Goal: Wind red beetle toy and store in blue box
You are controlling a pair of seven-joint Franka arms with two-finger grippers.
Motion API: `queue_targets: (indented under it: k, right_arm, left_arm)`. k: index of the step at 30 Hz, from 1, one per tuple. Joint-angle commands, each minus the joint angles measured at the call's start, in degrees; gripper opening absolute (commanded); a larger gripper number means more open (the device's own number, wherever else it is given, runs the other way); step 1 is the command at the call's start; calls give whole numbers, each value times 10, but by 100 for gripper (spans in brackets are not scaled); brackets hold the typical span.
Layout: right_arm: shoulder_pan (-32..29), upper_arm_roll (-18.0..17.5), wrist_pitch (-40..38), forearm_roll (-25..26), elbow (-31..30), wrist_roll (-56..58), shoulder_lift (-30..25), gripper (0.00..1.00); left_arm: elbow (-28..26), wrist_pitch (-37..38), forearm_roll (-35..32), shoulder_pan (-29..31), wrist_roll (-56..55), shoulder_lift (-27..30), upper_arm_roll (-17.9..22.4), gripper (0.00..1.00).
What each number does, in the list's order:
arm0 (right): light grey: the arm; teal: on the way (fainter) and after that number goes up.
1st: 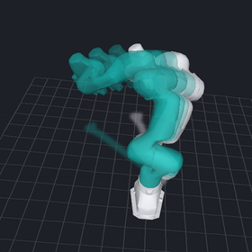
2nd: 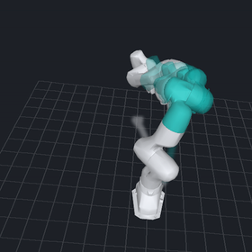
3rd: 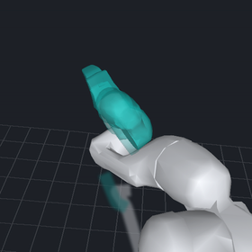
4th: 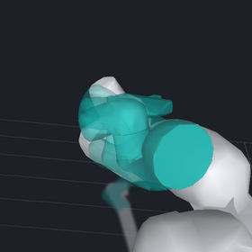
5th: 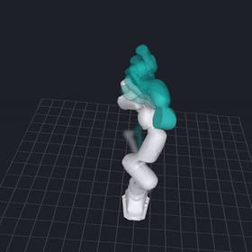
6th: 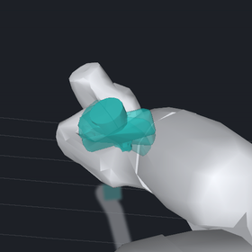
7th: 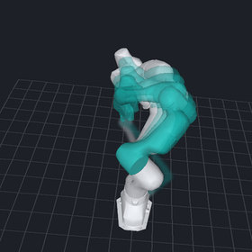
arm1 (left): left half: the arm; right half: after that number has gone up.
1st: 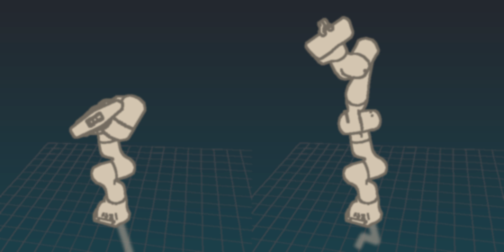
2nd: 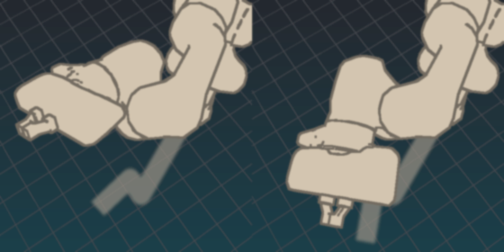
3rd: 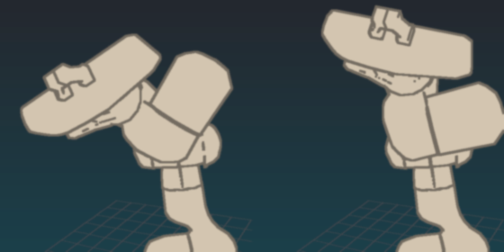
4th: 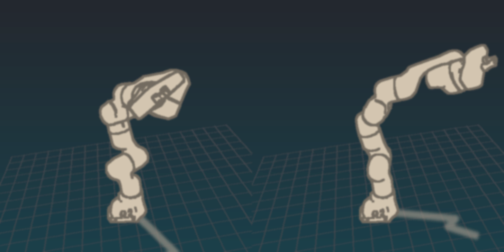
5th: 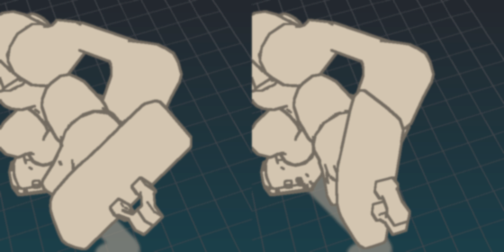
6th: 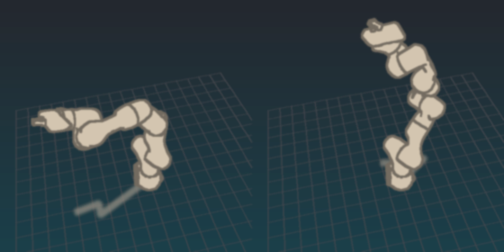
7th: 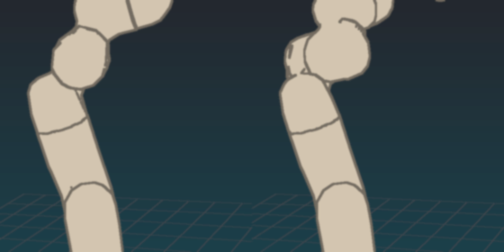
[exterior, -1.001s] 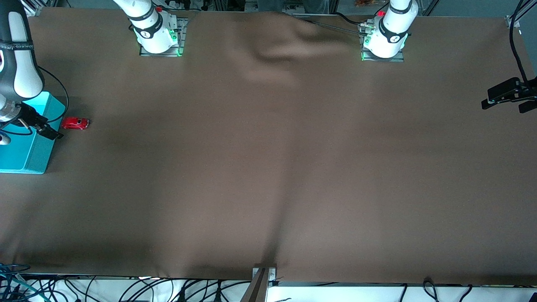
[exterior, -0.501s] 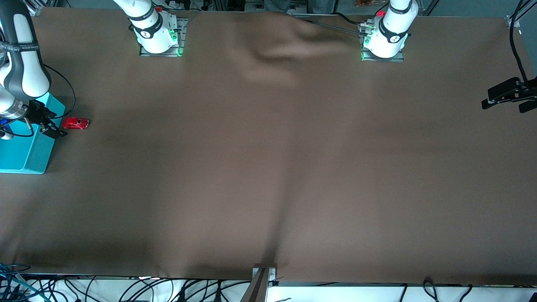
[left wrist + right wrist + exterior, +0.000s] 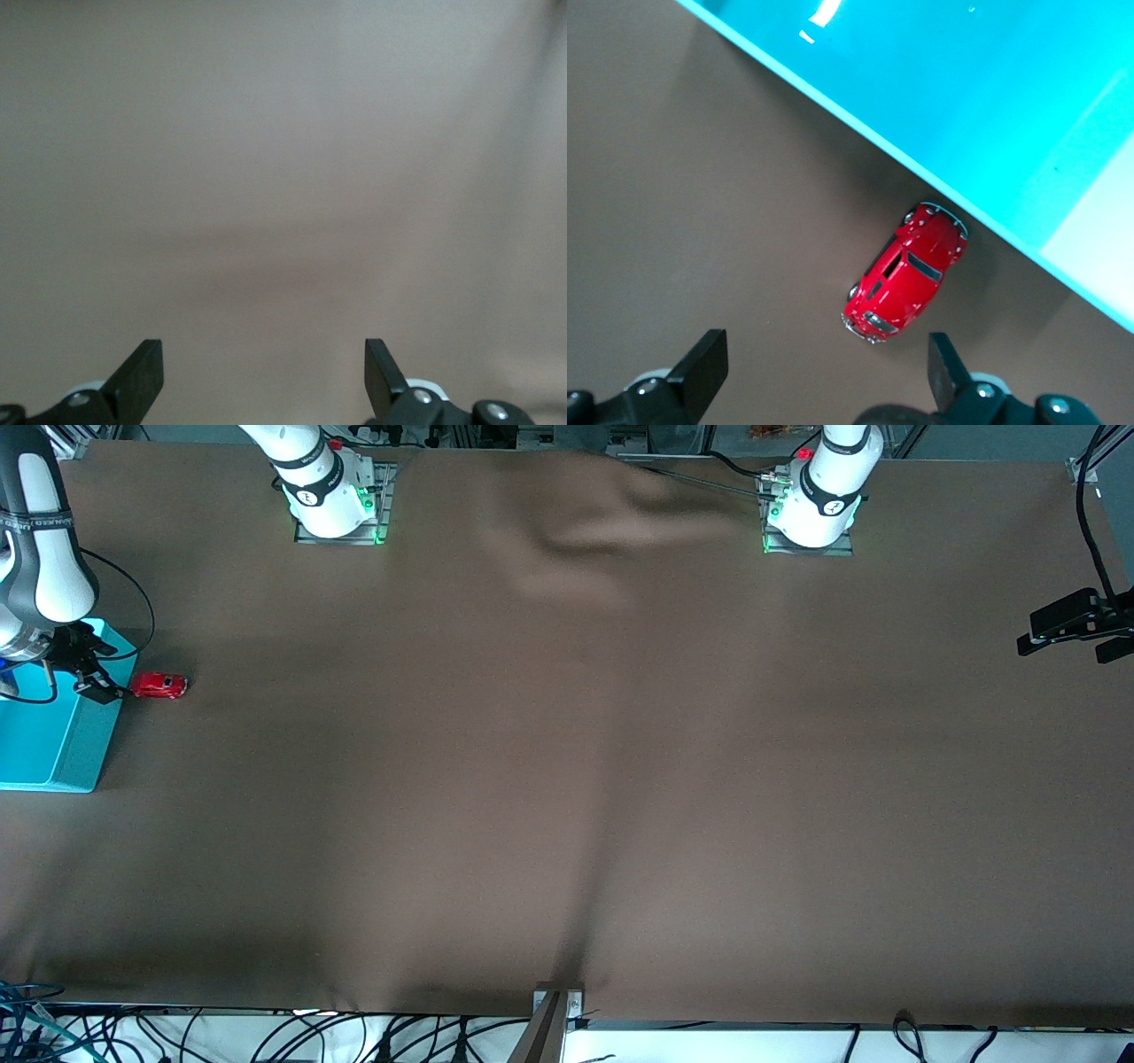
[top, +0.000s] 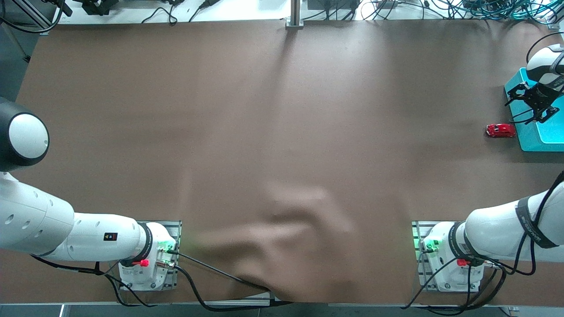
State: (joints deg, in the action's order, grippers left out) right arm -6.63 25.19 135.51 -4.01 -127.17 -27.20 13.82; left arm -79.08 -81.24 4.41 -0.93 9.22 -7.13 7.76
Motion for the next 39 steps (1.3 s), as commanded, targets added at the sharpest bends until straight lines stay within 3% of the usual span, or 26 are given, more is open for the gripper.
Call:
queue_targets:
  k: [1, 9, 39]
  right_arm:
    - [1, 7, 35, -8, -34, -21, -12, 100]
    - [1, 6, 77, -8, -55, -73, 0, 100]
    - [1, -1, 135, -23, -59, -95, 57, 100]
  left_arm:
    - [10, 12, -7, -2, 10, 1, 2, 100]
    - [10, 12, -7, -2, 10, 2, 2, 100]
    - [10, 12, -7, -4, 11, 2, 2, 100]
